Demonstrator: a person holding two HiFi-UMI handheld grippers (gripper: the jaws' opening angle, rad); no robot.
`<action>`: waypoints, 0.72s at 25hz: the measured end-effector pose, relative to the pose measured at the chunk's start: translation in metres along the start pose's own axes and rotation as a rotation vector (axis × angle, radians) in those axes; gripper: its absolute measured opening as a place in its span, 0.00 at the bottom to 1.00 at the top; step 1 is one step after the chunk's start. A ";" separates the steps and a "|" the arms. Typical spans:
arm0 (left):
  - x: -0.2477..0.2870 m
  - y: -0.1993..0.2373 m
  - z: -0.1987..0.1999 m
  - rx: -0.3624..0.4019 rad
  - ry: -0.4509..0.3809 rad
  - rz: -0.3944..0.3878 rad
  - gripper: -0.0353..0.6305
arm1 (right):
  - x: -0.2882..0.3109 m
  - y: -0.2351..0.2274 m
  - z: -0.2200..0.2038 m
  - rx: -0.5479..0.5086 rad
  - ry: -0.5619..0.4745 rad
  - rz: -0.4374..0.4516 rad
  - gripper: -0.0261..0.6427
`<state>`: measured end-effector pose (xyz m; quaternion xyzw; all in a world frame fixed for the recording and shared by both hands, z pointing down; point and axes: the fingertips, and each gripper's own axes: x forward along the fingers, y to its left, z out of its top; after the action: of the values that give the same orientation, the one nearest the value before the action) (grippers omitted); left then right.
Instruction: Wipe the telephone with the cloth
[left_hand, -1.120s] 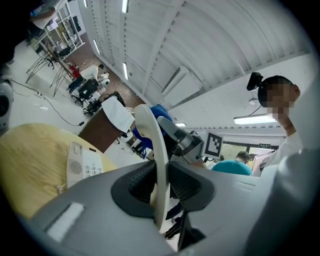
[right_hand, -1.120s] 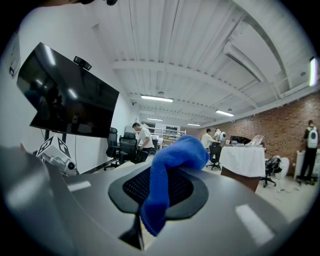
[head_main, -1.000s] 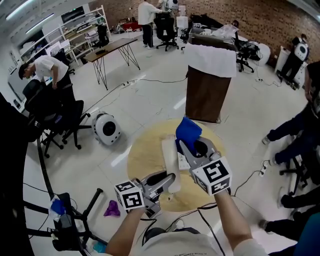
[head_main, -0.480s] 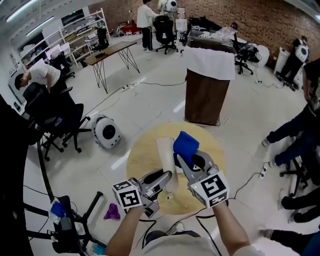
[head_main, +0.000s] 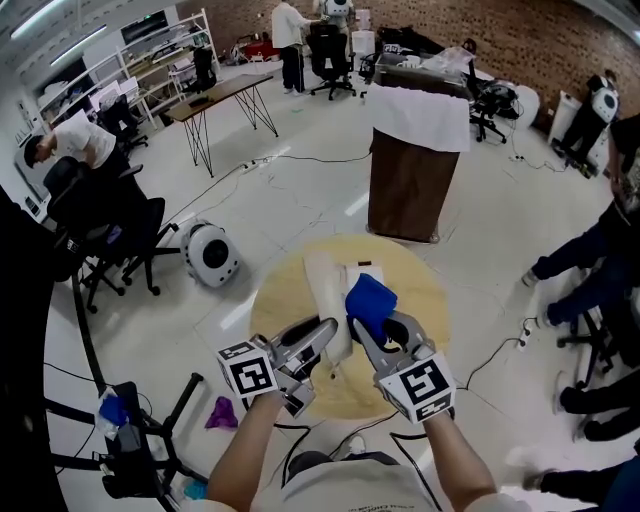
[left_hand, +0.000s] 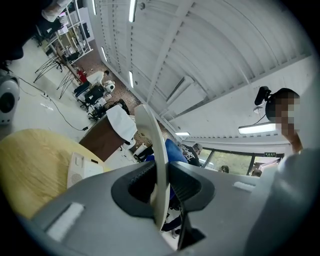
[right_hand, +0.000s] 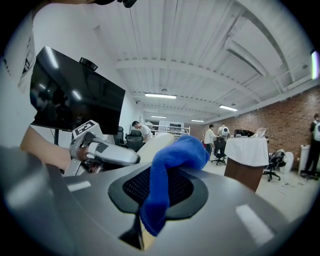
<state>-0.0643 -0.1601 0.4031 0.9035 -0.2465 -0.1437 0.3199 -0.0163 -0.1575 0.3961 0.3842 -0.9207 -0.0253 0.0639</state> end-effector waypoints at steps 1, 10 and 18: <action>0.001 0.001 0.003 0.000 -0.004 0.001 0.18 | -0.001 0.000 -0.001 0.000 0.002 -0.003 0.14; 0.004 0.008 0.012 -0.015 -0.025 0.011 0.18 | -0.009 0.007 -0.027 0.058 0.035 -0.023 0.14; 0.008 0.012 0.018 -0.021 -0.042 0.017 0.18 | -0.014 0.008 -0.037 0.077 0.053 -0.038 0.14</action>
<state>-0.0694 -0.1814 0.3961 0.8947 -0.2593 -0.1624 0.3254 -0.0074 -0.1416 0.4323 0.4041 -0.9116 0.0191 0.0729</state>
